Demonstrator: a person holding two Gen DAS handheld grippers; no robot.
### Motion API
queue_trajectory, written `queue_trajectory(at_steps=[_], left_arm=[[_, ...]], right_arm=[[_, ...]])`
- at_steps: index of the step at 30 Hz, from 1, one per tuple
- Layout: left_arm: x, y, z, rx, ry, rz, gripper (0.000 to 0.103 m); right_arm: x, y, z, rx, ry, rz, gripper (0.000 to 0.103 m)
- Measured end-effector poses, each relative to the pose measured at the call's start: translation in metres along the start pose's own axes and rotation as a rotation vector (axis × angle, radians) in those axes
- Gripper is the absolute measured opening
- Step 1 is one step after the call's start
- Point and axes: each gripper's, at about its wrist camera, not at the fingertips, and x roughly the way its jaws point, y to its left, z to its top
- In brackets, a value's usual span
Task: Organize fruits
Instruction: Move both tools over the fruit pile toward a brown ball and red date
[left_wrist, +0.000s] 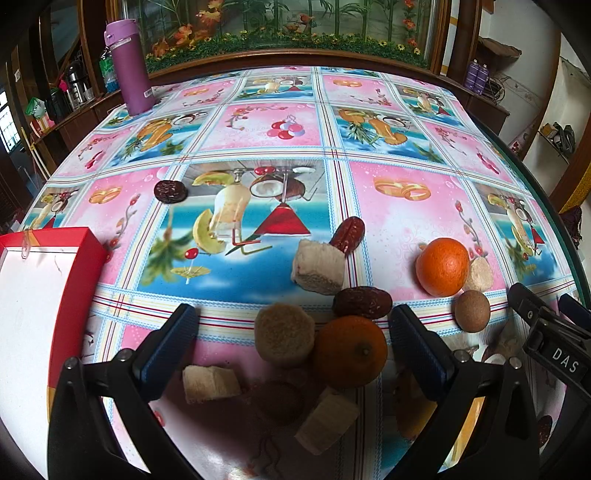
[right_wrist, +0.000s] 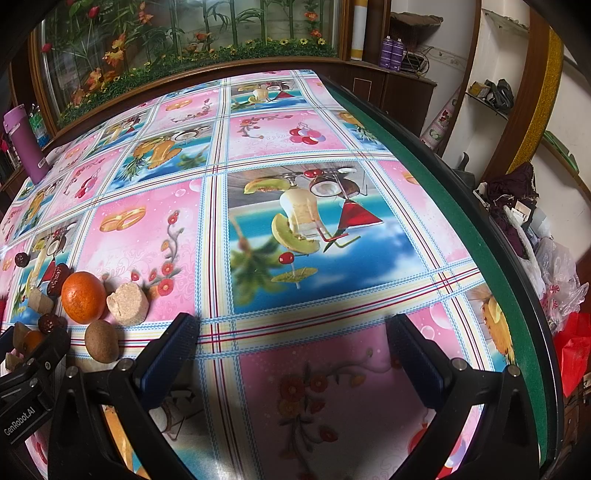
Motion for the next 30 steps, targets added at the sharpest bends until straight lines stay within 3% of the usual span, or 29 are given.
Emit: queue_trajectory(at_steps=[15,20,23,27,30], left_arm=[[0.0,-0.001,-0.001,-0.007,0.0,0.006,0.103],[-0.004,0.002,0.001,0.033,0.032,-0.023,0.103],[-0.029,0.01,-0.006,0.036,-0.022,-0.029,0.103],[-0.08,0.013,-0.015,0.12,-0.132,-0.041,0.103],[-0.105,0.012,-0.026,0.16,-0.169,-0.04,0.103]], right_arm=[[0.001,0.0,0.0,0.0,-0.001,0.0,0.103],[0.004,0.0,0.002,-0.021,0.028,0.032,0.103],[-0.011,-0.006,0.003,-0.013,0.022,0.144,0.102],[-0.051,-0.013,0.002,-0.044,-0.089,0.154,0.102],[-0.084,-0.015,-0.005,-0.093,-0.13,0.177,0.103]])
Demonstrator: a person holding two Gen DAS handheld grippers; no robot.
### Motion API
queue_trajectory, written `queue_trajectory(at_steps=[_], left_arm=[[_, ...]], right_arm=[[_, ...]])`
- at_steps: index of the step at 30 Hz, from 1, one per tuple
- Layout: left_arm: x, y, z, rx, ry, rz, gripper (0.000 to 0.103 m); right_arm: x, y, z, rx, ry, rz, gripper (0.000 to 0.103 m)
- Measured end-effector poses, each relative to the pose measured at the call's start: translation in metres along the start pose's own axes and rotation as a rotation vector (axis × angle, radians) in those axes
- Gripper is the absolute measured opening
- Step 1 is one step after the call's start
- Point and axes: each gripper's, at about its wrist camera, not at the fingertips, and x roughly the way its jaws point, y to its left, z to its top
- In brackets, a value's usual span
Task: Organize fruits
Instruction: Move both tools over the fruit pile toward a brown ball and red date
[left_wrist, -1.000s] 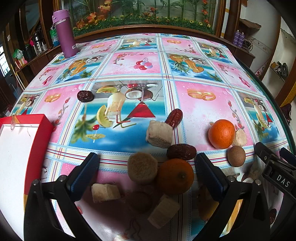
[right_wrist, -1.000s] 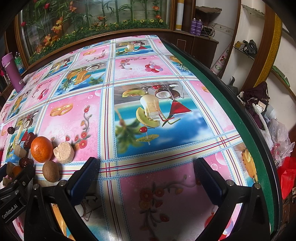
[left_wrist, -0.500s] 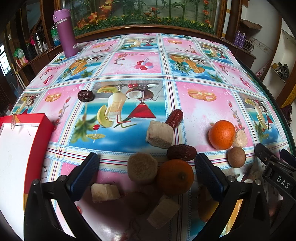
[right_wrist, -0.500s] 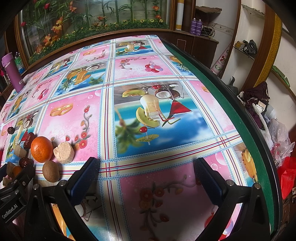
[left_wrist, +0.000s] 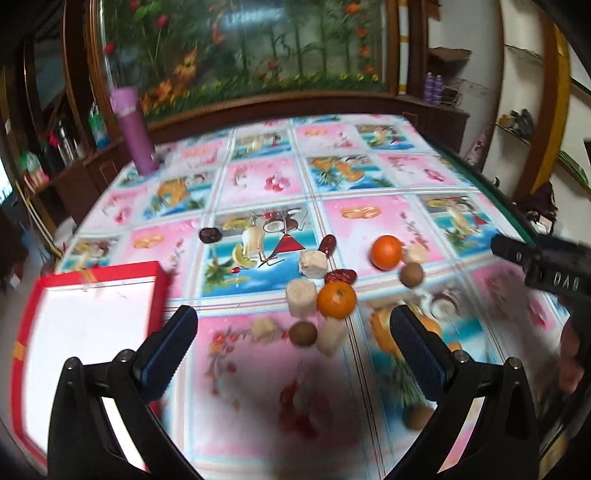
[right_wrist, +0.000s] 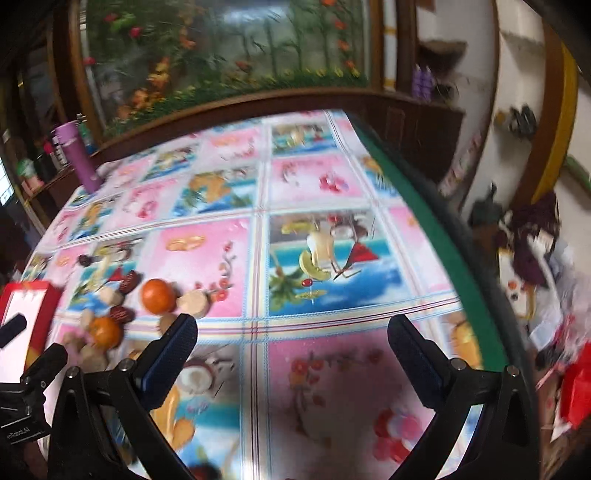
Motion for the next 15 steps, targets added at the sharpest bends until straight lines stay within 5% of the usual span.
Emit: queue_trajectory(at_steps=[9,15], left_arm=[[-0.042,-0.012,-0.031,0.014,-0.022,-0.034,0.103],[-0.059,-0.012,-0.036,-0.01,-0.058,0.011,0.103]], right_arm=[[-0.042,0.018,-0.029,-0.098,-0.001,0.093,0.103],[-0.053,0.03,-0.038,-0.157,-0.029,0.052,0.103]])
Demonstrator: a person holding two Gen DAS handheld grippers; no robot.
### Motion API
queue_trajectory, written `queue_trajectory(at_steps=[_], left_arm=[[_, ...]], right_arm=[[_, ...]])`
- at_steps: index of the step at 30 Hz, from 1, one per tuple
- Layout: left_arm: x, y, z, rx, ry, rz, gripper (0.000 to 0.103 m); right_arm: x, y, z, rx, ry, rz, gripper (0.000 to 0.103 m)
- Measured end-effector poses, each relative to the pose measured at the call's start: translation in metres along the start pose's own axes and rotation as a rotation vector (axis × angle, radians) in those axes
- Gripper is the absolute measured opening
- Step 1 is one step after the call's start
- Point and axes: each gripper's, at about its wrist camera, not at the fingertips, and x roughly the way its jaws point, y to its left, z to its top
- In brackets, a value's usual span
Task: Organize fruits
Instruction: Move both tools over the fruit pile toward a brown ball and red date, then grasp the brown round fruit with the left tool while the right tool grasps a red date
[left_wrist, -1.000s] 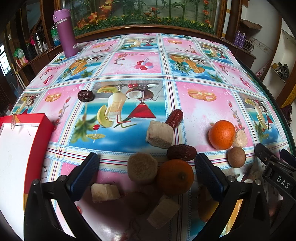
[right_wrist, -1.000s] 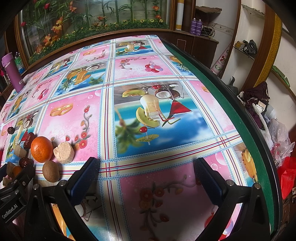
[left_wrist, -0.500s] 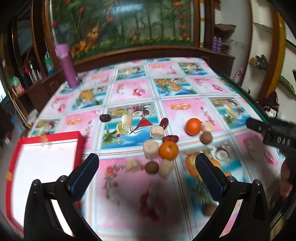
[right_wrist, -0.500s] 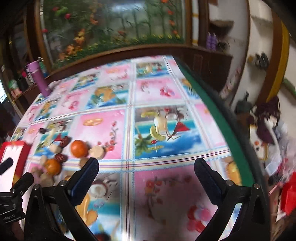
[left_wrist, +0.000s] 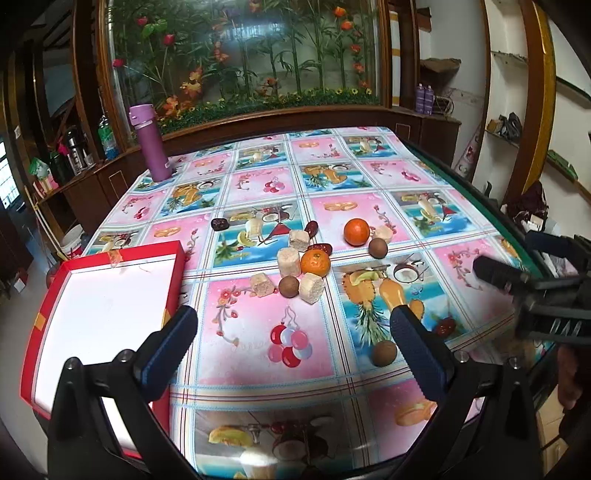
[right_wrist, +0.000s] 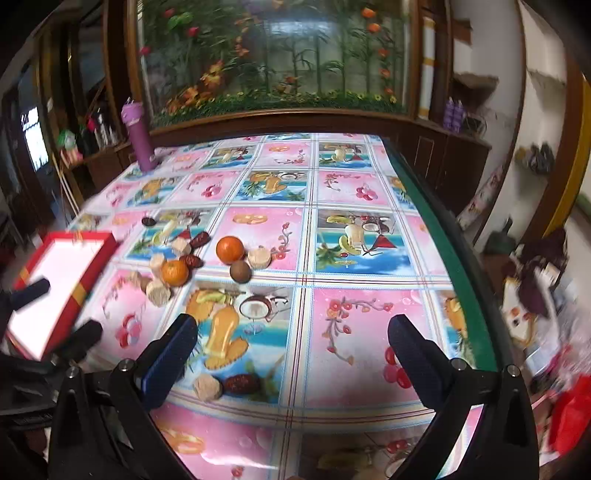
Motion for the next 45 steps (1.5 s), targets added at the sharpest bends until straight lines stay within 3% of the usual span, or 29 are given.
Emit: queue_trajectory(at_steps=[15,20,25,27,29,32,38,40,45], left_arm=[[-0.004,0.015,-0.021,-0.045,0.021,-0.006,0.103],[0.001,0.022,-0.042,-0.045,0.07,-0.057,0.103],[0.007,0.015,-0.046,-0.018,0.088,-0.073,0.103],[0.013,0.006,-0.041,0.006,0.106,-0.114,0.103],[0.02,-0.001,-0.036,0.023,0.124,-0.143,0.103],[0.033,-0.013,-0.03,0.057,0.158,-0.182,0.096],[0.052,-0.031,-0.028,0.123,0.211,-0.269,0.085],[0.06,-0.031,-0.028,0.122,0.237,-0.282,0.074],[0.074,-0.031,-0.026,0.108,0.269,-0.323,0.065]], right_arm=[[-0.007,0.02,-0.021,-0.056,0.022,-0.002,0.102],[-0.008,0.018,-0.037,-0.08,0.038,-0.005,0.102],[0.002,0.014,-0.051,-0.098,0.068,0.02,0.092],[0.01,0.014,-0.053,-0.107,0.092,0.029,0.076],[0.021,0.012,-0.053,-0.098,0.122,0.054,0.067],[0.033,0.008,-0.051,-0.078,0.158,0.079,0.06],[0.043,0.012,-0.046,-0.101,0.171,0.117,0.06],[0.049,0.013,-0.043,-0.109,0.186,0.127,0.06],[0.055,0.014,-0.041,-0.121,0.193,0.148,0.056]])
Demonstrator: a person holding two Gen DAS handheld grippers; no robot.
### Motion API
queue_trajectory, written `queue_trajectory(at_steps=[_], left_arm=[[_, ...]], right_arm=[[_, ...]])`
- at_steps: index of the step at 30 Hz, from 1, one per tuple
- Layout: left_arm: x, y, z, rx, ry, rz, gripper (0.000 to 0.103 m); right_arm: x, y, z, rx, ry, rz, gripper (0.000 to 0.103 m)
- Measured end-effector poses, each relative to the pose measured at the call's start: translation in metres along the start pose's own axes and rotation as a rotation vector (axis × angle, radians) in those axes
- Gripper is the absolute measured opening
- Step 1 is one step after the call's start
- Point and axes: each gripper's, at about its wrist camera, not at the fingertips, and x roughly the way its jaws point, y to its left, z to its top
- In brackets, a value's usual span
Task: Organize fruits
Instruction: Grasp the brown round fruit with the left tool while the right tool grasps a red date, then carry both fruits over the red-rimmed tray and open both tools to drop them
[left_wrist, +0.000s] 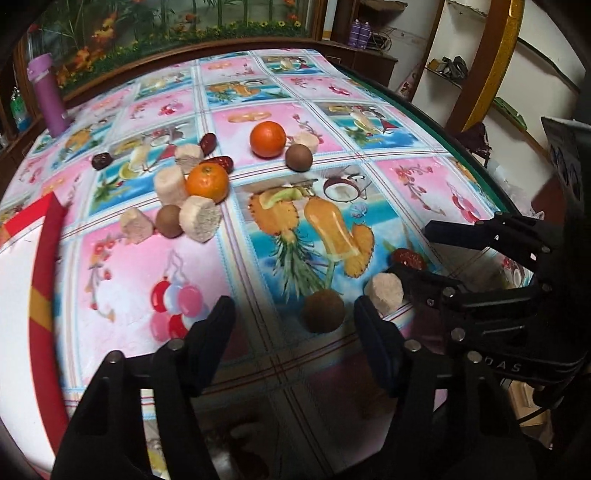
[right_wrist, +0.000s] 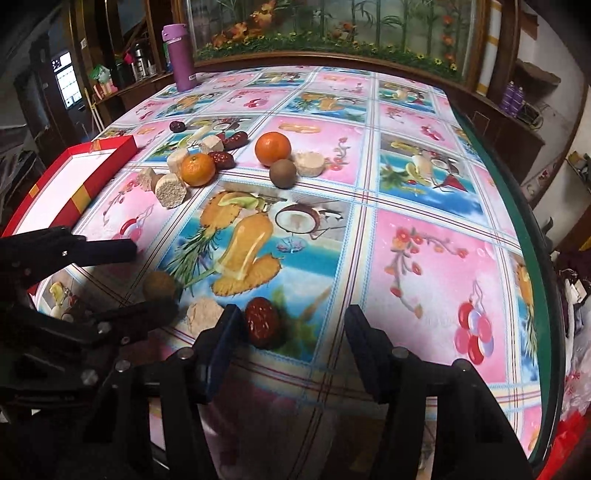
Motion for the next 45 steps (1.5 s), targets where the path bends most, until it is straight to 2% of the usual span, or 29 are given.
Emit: queue_trajectory(at_steps=[7,14,16,24,28,33,37,39,42,45], left_arm=[[-0.002,-0.004,-0.005,0.035,-0.017,0.004,0.053],[-0.001,-0.005,-0.004,0.038,-0.025,-0.026,0.033],[-0.001,-0.005,-0.005,0.029,-0.026,-0.049,0.023],[-0.008,0.003,-0.008,-0.019,-0.041,-0.077,0.023],[-0.036,0.021,-0.01,-0.071,-0.104,-0.034,0.023],[-0.08,0.056,-0.024,-0.16,-0.195,0.081,0.023],[-0.109,0.083,-0.037,-0.213,-0.243,0.179,0.024],[-0.122,0.099,-0.046,-0.235,-0.262,0.251,0.024],[-0.133,0.124,-0.056,-0.281,-0.277,0.311,0.024],[-0.14,0.151,-0.067,-0.327,-0.278,0.377,0.024]], right_arm=[[0.001,0.003,0.003,-0.01,-0.007,0.015,0.043],[0.0,0.009,0.0,-0.021,-0.016,0.009,0.016],[0.0,0.01,0.0,-0.018,-0.019,0.005,0.015],[-0.005,0.007,0.0,0.037,-0.031,0.035,0.015],[-0.022,0.018,0.007,0.025,-0.086,0.065,0.015],[-0.033,0.053,0.023,-0.019,-0.136,0.145,0.015],[-0.024,0.099,0.04,-0.064,-0.126,0.241,0.015],[-0.021,0.122,0.046,-0.096,-0.121,0.28,0.015],[-0.014,0.169,0.058,-0.162,-0.118,0.358,0.015],[-0.004,0.203,0.067,-0.197,-0.106,0.401,0.015]])
